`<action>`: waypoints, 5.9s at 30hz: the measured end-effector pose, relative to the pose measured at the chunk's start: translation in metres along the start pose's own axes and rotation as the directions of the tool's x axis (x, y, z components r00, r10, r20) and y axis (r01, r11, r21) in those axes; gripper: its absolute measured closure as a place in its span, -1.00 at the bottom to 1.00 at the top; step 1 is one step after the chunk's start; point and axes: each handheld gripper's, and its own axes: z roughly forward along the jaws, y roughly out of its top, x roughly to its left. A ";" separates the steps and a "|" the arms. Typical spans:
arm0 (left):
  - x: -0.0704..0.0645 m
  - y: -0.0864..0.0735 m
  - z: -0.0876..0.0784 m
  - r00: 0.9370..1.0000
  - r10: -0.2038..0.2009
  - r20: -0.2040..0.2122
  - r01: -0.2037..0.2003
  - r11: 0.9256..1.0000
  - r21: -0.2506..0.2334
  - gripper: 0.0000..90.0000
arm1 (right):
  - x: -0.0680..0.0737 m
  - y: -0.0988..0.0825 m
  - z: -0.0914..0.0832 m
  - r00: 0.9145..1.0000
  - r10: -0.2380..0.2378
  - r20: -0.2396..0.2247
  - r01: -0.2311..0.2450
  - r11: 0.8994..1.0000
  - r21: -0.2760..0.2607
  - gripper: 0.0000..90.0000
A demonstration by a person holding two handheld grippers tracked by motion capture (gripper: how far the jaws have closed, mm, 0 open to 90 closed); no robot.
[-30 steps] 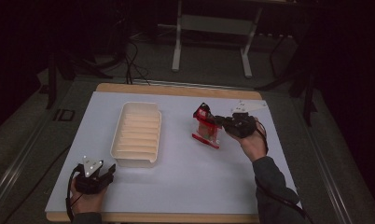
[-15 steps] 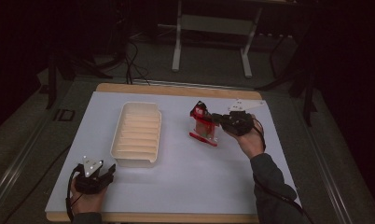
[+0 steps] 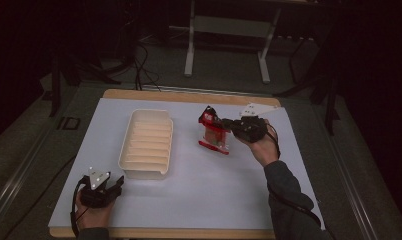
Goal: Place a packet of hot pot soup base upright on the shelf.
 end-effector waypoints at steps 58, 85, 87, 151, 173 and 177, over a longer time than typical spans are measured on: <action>0.002 -0.001 0.000 1.000 -0.014 0.009 0.014 1.000 -0.003 0.08 | 0.010 0.041 0.045 1.000 -0.016 -0.013 0.015 0.999 -0.049 0.97; 0.003 -0.001 0.000 1.000 -0.022 0.014 0.022 1.000 -0.009 0.07 | 0.024 0.060 0.083 0.999 -0.022 -0.037 0.020 0.998 -0.059 0.98; 0.003 -0.001 -0.001 1.000 -0.019 0.013 0.019 1.000 -0.008 0.07 | 0.026 0.062 0.086 0.999 -0.029 -0.038 0.027 0.997 -0.066 0.98; 0.004 -0.002 -0.003 0.999 -0.028 0.025 0.029 0.999 -0.033 0.06 | 0.082 0.060 0.171 0.984 0.094 -0.149 -0.113 0.985 -0.130 0.98; 0.004 -0.002 -0.003 0.999 -0.032 0.031 0.033 0.999 -0.036 0.05 | 0.092 0.056 0.189 0.965 0.178 -0.193 -0.203 0.972 -0.118 0.98; 0.004 -0.002 -0.003 0.999 -0.031 0.030 0.033 0.999 -0.035 0.05 | 0.084 0.047 0.188 0.954 0.218 -0.206 -0.246 0.962 -0.117 0.98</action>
